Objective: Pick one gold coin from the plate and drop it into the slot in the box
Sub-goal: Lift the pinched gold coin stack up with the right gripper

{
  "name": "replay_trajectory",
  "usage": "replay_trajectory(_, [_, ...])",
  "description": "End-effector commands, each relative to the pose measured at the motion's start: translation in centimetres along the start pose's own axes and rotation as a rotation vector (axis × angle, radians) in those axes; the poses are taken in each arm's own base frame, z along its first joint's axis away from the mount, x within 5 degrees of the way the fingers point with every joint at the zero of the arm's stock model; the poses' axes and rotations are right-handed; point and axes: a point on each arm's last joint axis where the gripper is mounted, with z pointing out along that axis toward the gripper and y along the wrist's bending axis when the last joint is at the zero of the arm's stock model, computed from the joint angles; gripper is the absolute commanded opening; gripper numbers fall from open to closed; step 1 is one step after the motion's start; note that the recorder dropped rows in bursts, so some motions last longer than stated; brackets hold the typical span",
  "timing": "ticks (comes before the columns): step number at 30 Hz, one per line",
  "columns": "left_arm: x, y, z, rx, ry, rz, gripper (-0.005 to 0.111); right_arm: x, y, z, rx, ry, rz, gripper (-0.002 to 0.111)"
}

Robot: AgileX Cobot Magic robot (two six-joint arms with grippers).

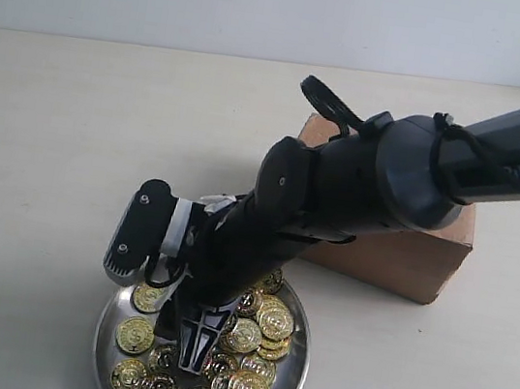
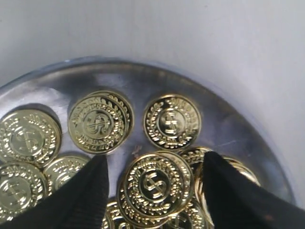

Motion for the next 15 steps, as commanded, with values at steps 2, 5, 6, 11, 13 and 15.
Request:
replay_trajectory(2, [0.04,0.0,0.01,-0.001,-0.008,-0.002,0.0,0.4,0.25,0.54,-0.029,0.024,-0.003,0.05])
replay_trajectory(5, [0.04,0.0,0.01,-0.001,-0.008,-0.002,0.0,0.4,0.25,0.54,-0.028,0.025,-0.005,0.049])
replay_trajectory(6, [0.04,0.0,0.01,-0.001,-0.008,-0.002,0.0,0.4,0.25,0.54,-0.028,0.025,-0.005,0.048])
replay_trajectory(11, [0.04,0.0,0.01,-0.001,-0.008,-0.002,0.0,0.32,0.01,0.55,-0.003,0.016,-0.005,0.048])
replay_trajectory(13, [0.04,0.0,0.01,-0.001,-0.008,-0.002,0.0,0.32,0.01,0.55,-0.003,0.016,-0.005,0.052])
replay_trajectory(15, [0.04,0.0,0.01,-0.001,-0.008,-0.002,0.0,0.32,0.01,0.55,-0.003,0.016,-0.005,0.052])
